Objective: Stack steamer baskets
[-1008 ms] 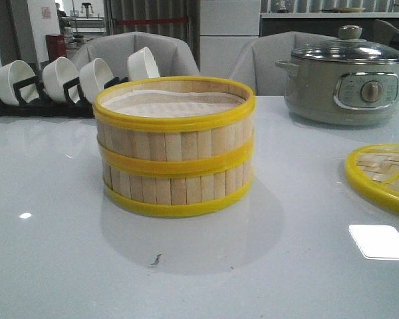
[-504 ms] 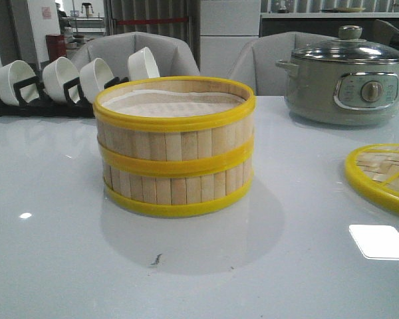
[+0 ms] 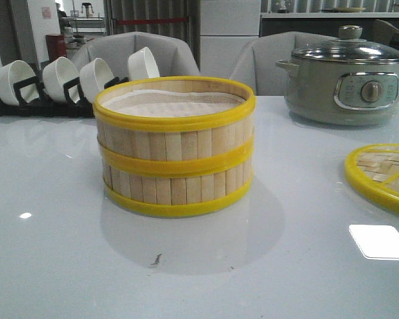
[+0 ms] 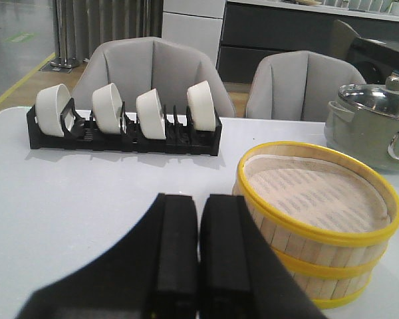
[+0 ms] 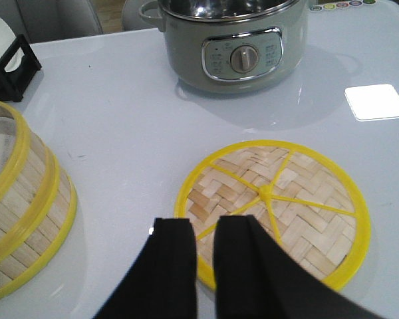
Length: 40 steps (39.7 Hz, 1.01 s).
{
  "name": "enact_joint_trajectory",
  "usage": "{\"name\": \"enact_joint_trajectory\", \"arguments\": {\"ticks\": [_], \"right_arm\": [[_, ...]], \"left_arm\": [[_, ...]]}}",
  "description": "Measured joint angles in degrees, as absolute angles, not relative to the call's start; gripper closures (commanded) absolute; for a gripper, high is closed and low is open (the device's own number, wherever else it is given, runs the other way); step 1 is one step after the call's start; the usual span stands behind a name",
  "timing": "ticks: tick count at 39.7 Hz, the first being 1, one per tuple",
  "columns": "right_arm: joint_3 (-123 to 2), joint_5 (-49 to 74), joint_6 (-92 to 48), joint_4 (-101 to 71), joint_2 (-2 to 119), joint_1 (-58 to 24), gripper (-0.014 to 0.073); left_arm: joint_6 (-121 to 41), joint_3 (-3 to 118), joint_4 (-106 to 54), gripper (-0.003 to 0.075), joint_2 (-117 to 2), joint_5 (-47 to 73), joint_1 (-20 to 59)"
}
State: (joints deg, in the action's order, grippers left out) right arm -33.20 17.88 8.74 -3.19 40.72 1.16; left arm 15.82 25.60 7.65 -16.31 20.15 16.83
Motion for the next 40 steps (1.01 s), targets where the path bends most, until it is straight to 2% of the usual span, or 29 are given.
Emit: {"name": "enact_joint_trajectory", "arguments": {"ticks": [2,7,9,18,21,26,29,40], "right_arm": [[-33.2,17.4,8.7,-3.2,40.7,1.2,0.0405],[-33.2,16.5,8.7,-3.2,40.7,1.2,0.0554],[-33.2,16.4,8.7,-3.2,40.7,1.2,0.0531],[-33.2,16.3,8.7,-3.2,42.8,1.2,0.0533],[-33.2,16.4,8.7,-3.2,43.6,1.2,0.0492],[-33.2,17.6,8.7,-3.2,44.4,1.2,0.0302],[-33.2,18.0,8.7,-3.2,44.9,1.2,0.0236],[-33.2,22.0,8.7,-3.2,47.5,1.2,0.0232]], "left_arm": [[15.8,25.6,7.6,0.0633,-16.3,20.2,16.8],[15.8,25.6,7.6,0.0633,-16.3,20.2,16.8],[15.8,25.6,7.6,0.0634,-16.3,20.2,16.8],[15.8,25.6,7.6,0.0634,-16.3,20.2,16.8],[15.8,25.6,7.6,0.0634,-16.3,20.2,16.8],[15.8,25.6,7.6,0.0634,-16.3,20.2,16.8],[15.8,25.6,7.6,0.0634,-16.3,20.2,16.8],[15.8,25.6,7.6,0.0634,-16.3,20.2,16.8]]}}
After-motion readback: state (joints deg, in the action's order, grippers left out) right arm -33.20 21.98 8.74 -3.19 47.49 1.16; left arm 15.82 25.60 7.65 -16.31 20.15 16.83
